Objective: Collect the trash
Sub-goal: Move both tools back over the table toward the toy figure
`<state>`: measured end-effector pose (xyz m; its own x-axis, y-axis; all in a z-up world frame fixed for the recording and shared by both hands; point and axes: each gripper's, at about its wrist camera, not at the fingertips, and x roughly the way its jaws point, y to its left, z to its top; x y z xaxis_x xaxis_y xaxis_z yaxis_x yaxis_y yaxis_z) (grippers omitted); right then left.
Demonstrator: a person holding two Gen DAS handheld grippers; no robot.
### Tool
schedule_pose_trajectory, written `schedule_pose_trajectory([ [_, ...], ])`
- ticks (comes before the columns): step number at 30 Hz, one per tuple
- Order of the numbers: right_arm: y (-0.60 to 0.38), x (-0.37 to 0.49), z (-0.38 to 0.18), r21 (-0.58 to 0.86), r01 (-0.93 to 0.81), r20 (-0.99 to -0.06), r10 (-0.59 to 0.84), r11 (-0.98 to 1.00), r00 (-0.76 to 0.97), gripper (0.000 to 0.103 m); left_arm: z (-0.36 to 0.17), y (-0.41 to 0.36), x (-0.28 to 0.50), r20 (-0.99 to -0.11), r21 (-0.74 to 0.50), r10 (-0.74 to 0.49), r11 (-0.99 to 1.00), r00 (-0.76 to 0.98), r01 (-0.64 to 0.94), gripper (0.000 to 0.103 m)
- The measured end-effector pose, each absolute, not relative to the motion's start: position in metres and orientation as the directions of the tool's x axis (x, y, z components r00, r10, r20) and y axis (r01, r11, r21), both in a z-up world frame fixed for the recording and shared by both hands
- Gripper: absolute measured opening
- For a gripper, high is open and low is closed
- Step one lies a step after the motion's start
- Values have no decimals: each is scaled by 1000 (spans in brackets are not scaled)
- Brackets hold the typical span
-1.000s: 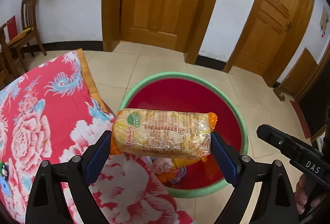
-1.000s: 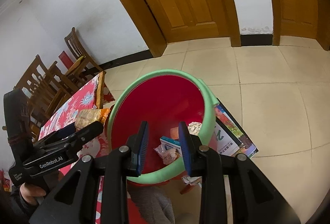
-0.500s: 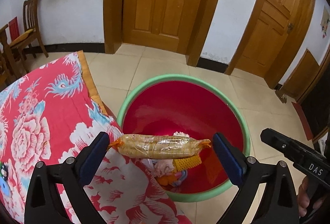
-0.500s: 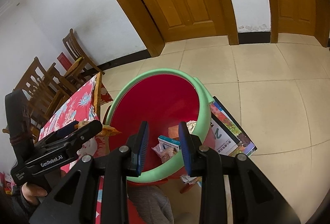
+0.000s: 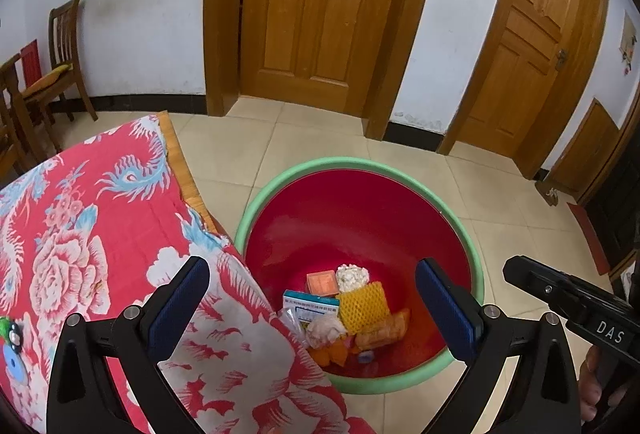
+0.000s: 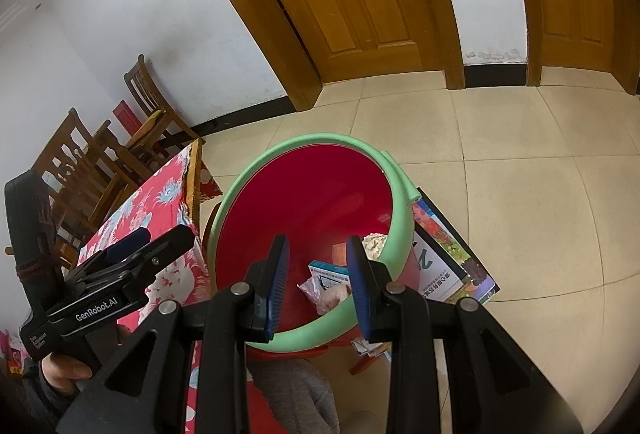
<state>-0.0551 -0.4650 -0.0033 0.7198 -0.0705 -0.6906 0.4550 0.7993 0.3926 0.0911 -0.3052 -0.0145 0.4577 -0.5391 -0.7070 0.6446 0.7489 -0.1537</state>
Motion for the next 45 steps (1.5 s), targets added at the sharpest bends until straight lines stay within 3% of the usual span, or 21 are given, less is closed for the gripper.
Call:
schedule_pose_trajectory([
  [19,-423,-40,13,378,375,-676,-25,846,737,39,12,-239,86,-679,-146,-487,823,550,549,102],
  [28,-389,-23,15,374,312,-674,25,873,738,46,12,-185,94,-692,-112,-375,900,617,421,102],
  [45,-334,7,13,362,220,-689,101,906,718,47,-9,-79,125,-730,-107,-208,976,651,191,102],
])
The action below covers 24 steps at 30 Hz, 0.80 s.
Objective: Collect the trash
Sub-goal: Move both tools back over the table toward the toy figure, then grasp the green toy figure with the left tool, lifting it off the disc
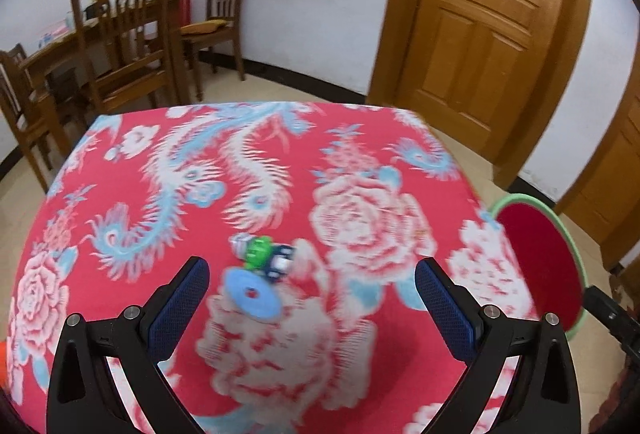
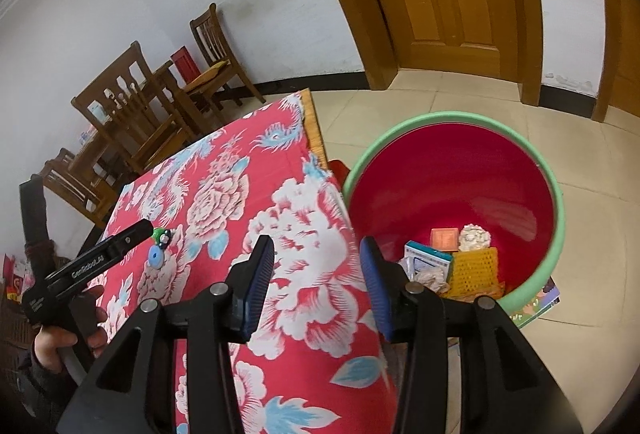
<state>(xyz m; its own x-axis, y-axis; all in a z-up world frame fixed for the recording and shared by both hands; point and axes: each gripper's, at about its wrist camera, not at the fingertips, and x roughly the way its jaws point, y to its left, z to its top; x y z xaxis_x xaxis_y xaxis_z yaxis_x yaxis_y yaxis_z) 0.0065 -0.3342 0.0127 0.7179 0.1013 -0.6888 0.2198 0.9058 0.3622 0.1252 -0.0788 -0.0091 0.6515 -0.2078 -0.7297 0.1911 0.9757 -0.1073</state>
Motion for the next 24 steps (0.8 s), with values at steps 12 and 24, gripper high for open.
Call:
schedule_pose_trajectory([
  [12,-313,25,7,351,196,-712,125,916,691,47,-46,-56,165,-802,-87,-159,985,576,149,84],
  [24,-297,39,3,339,170,-728,143,925,671,48,-54,-51,170,-795,-145,-219,974,566,175,44],
])
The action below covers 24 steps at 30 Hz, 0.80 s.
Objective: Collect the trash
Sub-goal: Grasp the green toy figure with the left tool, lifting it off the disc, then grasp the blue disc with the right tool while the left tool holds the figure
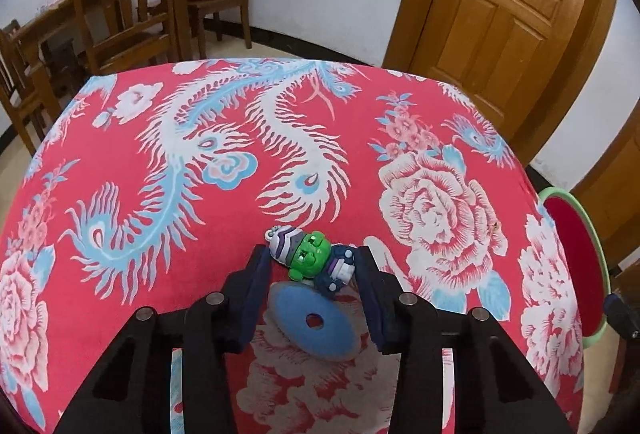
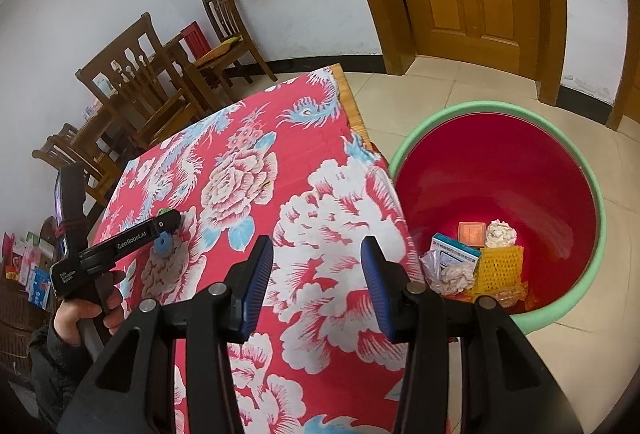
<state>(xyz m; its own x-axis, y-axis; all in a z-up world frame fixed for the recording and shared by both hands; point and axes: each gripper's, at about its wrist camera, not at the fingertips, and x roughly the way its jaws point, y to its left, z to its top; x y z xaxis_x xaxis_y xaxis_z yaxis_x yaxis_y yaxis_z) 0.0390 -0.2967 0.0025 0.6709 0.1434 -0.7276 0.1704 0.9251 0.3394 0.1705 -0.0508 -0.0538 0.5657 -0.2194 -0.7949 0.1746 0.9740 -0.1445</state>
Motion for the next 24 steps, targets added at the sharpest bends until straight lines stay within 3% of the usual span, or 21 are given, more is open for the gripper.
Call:
schedule_pose_trajectory([
  [11,-266,54,1,310,98,-739,175,946,651,50,-34,-25,151,-762,-187,-239,971,601,148,44],
  [24,-187,85,-2,258,-98,-765,265,961,587,50,-26,25,119,-761,-182,-178,982,623,57,44],
])
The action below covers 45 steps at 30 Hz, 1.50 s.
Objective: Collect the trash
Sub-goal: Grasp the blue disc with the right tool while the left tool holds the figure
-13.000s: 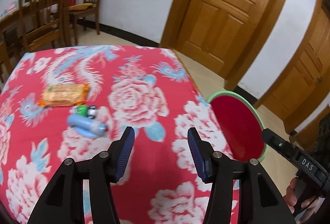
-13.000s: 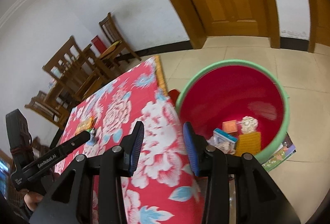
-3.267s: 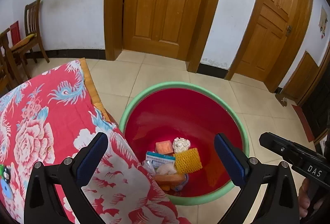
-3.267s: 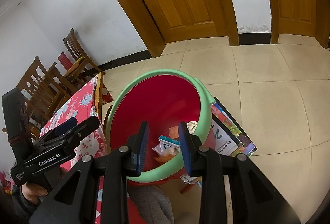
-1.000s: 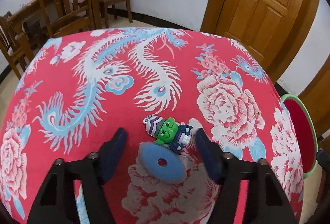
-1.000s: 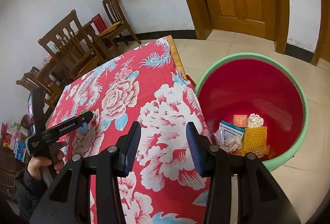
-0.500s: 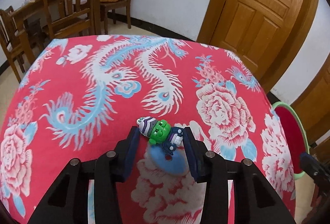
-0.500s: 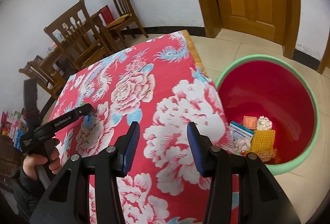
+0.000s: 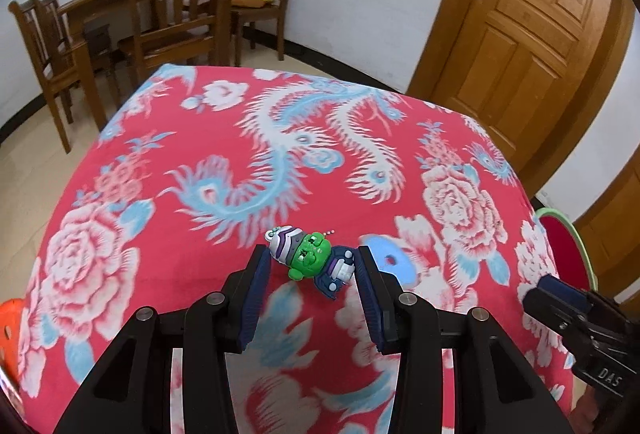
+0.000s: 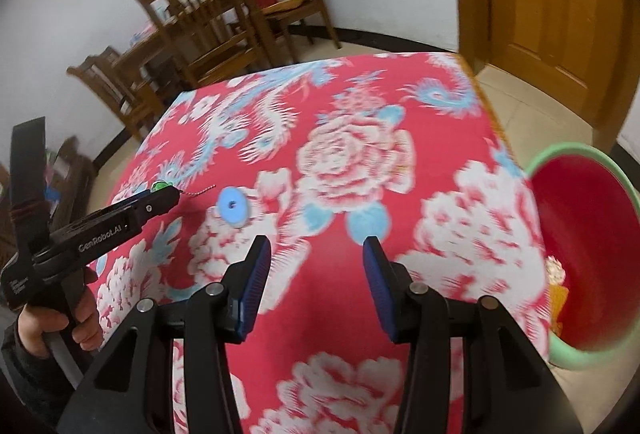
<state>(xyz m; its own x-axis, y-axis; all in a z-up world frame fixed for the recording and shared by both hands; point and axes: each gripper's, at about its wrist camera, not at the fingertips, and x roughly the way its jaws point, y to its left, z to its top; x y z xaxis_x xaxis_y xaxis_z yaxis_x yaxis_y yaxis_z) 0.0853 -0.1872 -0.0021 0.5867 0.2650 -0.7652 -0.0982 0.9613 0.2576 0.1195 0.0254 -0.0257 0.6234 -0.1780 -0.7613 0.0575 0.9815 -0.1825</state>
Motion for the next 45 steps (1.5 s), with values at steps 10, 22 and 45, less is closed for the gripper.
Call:
schedule_pose_trajectory([
  [10,-134,117,-15,219,-214,-795,301,952,526,50,-34,52,112,-769,-191,-155,982,620,7,44],
  [22,-96,146,-36,154,-305,-831,290,940,474,50,-42,64,112,-774,-221,-164,975,612,-18,44],
  [45,-86,148,-34,119,-330,-817,281,937,504,33,-40,64,109,-771,-238,-180,971,611,-15,44],
])
